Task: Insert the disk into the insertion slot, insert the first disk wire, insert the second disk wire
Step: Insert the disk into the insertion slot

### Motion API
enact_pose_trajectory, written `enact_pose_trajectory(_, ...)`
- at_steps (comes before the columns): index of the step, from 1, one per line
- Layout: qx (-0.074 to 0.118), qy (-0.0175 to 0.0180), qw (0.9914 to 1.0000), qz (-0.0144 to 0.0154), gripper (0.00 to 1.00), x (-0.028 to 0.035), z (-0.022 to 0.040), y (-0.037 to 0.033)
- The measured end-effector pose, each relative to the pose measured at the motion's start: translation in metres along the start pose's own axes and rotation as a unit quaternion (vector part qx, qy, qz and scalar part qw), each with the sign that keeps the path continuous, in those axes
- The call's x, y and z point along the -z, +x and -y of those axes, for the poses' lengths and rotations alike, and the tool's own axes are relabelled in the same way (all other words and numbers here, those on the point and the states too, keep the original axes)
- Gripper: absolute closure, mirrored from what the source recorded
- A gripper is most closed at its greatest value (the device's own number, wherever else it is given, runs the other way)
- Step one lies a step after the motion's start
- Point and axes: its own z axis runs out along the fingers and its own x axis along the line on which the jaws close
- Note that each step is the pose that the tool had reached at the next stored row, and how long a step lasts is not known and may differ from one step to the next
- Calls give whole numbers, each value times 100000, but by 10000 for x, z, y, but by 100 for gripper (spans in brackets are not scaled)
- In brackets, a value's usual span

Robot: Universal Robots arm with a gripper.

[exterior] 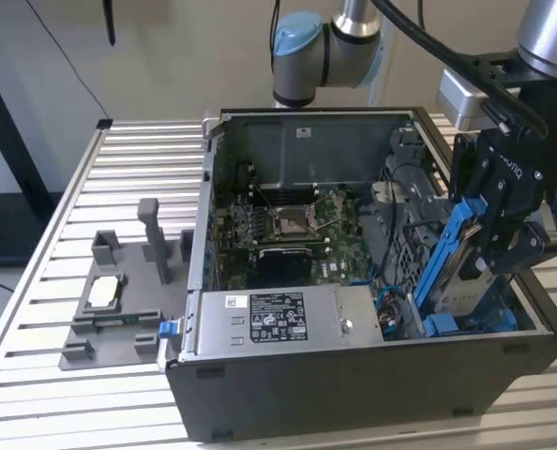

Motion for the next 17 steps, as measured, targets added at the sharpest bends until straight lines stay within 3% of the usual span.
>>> enact_pose_trajectory(14,-1,1,100000,74,66,-3,0,-23)
enact_pose_trajectory(15,-2,0,100000,70,59,-2,1,-23)
enact_pose_trajectory(17,-5,0,100000,67,59,-2,0,-23)
